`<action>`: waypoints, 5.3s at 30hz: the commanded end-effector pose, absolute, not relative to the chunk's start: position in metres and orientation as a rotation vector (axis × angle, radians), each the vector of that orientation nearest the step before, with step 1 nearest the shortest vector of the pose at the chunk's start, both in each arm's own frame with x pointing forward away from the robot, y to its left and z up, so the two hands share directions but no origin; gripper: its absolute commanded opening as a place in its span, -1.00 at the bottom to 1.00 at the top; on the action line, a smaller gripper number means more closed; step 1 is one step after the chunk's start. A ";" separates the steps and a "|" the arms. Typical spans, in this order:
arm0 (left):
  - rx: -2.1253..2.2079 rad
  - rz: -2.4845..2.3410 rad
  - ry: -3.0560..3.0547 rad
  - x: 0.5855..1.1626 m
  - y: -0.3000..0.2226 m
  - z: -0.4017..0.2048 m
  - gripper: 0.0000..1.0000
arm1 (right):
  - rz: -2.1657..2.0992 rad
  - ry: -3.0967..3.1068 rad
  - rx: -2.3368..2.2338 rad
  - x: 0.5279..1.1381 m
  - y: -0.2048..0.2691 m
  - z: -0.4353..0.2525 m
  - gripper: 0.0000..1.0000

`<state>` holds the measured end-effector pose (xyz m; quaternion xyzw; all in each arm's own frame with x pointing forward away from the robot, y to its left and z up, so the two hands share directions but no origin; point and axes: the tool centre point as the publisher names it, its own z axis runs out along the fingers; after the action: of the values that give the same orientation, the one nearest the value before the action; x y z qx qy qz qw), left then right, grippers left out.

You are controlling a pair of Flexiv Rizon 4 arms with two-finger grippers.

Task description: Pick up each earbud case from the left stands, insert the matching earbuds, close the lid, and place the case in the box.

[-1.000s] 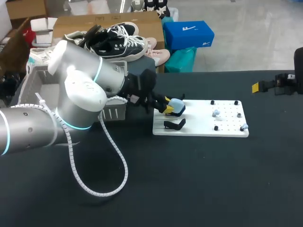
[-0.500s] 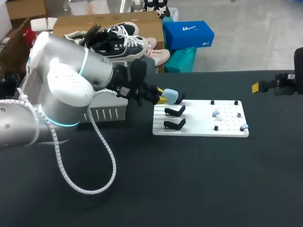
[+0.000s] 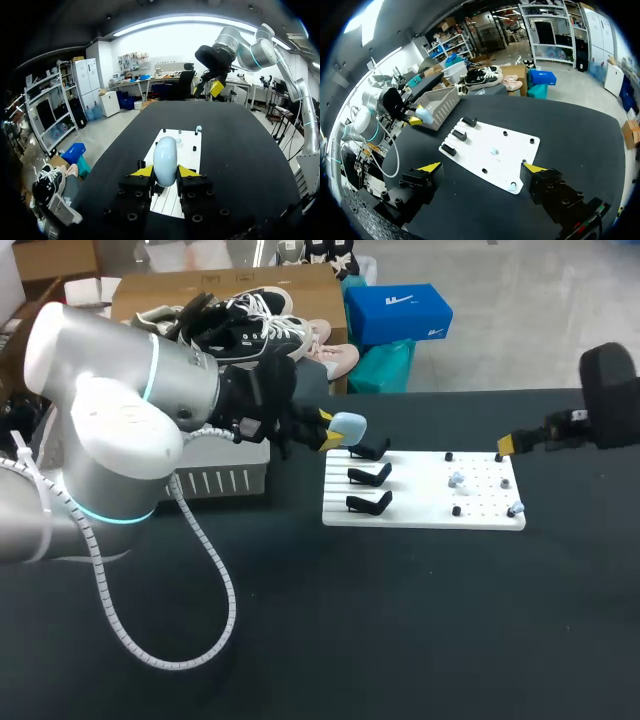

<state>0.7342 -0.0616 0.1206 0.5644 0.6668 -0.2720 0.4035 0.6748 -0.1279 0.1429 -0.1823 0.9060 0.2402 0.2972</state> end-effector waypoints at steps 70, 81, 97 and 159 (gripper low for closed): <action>1.673 -0.840 1.520 0.702 -0.133 0.118 -1.00 | 0.743 2.409 -0.933 0.689 -0.038 0.123 1.00; 1.692 -0.849 1.515 0.697 -0.138 0.117 -1.00 | 0.753 2.394 -0.960 0.697 -0.031 0.123 1.00; 1.704 -0.864 1.514 0.688 -0.133 0.114 -1.00 | 0.736 2.364 -0.948 0.702 -0.032 0.134 1.00; 1.351 -0.892 1.245 0.722 -0.153 0.126 -1.00 | -0.128 2.724 -0.784 0.628 -0.162 0.073 1.00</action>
<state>0.7217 -0.1534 0.1271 0.5649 0.5209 -0.3723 0.5205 0.6266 -0.1677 0.0812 -0.2879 0.9488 0.0399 0.1239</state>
